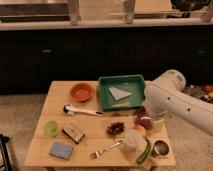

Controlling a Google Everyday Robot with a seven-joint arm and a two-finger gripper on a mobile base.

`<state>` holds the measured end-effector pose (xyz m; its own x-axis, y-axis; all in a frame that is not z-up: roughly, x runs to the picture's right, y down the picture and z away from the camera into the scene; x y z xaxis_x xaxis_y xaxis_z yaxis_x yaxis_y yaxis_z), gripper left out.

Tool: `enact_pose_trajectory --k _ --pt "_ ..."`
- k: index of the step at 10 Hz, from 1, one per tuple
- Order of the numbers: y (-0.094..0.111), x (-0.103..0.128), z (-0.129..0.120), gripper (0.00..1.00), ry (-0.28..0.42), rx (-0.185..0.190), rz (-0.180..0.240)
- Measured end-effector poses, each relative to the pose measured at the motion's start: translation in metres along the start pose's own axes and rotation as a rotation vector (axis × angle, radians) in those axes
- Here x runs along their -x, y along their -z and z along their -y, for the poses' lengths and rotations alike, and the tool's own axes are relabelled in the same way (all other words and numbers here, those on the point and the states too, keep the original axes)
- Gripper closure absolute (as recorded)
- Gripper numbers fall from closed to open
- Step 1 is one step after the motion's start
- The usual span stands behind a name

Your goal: Stack bowls on top of each other

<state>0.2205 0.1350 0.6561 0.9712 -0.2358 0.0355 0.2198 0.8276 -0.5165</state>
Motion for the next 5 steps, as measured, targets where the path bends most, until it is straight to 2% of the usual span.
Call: enact_pose_trajectory --k 1,4,5 --pt "-0.001 -0.008 0.005 0.2 0.035 -0.008 0.007" --pt "-0.007 -0.04 0.017 0.2 0.217 -0.038 0.029" --pt "-0.008 -0.044 0.018 0.2 0.246 -0.042 0.038"
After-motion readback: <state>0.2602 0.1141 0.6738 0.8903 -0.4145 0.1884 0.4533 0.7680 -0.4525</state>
